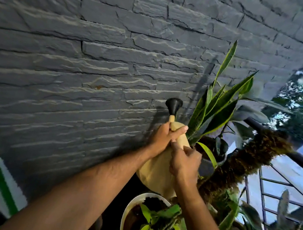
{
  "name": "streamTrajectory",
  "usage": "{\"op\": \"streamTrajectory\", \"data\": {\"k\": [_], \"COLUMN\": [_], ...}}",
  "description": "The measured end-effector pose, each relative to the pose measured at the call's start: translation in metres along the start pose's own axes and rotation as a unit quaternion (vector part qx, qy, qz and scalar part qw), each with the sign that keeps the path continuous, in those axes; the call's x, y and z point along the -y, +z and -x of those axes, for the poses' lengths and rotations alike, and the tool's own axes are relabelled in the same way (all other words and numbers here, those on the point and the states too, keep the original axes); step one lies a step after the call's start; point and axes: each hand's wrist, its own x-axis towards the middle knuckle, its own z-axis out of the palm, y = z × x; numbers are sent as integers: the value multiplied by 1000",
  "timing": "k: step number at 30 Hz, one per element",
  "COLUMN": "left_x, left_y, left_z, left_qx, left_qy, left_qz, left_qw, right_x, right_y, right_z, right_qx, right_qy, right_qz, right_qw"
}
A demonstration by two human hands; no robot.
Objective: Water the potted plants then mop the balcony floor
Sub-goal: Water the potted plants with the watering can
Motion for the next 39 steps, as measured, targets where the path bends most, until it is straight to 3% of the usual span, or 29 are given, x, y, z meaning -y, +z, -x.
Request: {"op": "streamTrajectory", "data": {"k": [3,6,13,18,39], "left_x": [-16,-37,-72,-81,-131], "left_y": [6,15,14,22,124], "left_z": [27,55,116,146,300], "left_qx": [-68,-85,-23,-18,-33], "left_qy": [69,152,351,382,381], "left_qz": [-114,-153,-321,-360,-320], "left_qw": [989,973,879,851,867], "right_x": [-3,-5,-10,-13,-21], "right_y": [-26,-51,-98,-123,-286], "right_z": [14,27,68,90,194], "right_qx": [43,70,149,159,141], "right_qy": [-56,-86,-114,-134,-136], "right_qz": [-22,-38,-58,-85,-109], "right_qw": [997,993,981,974,975]}}
